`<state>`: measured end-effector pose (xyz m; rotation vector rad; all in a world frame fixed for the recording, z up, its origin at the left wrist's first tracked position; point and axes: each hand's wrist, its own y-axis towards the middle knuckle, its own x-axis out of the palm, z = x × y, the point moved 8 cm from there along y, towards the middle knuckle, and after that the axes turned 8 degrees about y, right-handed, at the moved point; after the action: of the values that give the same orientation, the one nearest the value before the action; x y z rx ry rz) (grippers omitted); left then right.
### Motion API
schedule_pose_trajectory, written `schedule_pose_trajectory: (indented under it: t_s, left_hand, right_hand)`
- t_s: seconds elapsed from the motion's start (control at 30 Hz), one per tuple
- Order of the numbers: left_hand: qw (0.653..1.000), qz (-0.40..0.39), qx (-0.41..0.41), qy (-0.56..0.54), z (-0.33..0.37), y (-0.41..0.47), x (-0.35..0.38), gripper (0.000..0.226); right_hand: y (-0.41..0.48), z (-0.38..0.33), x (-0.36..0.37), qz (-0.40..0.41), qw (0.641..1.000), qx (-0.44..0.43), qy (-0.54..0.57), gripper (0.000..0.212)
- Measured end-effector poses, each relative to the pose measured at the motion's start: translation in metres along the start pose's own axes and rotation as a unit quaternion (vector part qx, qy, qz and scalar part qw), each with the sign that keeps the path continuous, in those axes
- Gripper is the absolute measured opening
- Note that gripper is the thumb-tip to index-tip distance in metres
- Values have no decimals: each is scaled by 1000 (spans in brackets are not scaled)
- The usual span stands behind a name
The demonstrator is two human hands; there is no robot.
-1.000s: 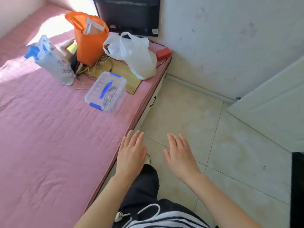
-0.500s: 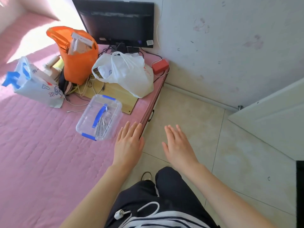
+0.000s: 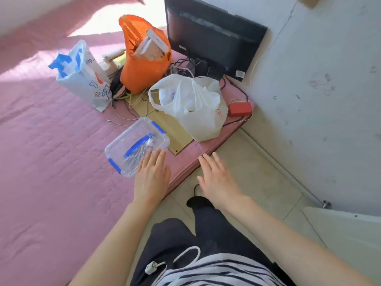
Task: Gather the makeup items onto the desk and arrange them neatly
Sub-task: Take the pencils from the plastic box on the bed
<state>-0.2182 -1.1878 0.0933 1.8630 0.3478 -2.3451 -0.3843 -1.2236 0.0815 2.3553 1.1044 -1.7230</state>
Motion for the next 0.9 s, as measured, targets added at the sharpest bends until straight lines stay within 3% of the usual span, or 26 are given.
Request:
schedule_pose_trajectory:
  t_s: [0.2, 0.43, 0.63, 0.9]
  left_hand:
    - [993, 9, -117, -8, -17, 16, 6, 47]
    - [973, 19, -227, -37, -54, 11, 19, 44]
    - [955, 13, -291, -60, -109, 13, 45, 42]
    - [918, 16, -374, -134, -198, 18, 95, 41]
  right_hand:
    - [53, 3, -13, -69, 991, -99, -62, 61]
    - [109, -16, -1, -115, 977, -154, -91, 59]
    - [162, -45, 18, -123, 970, -180, -110, 58]
    - [236, -74, 72, -126, 975, -155, -95, 55]
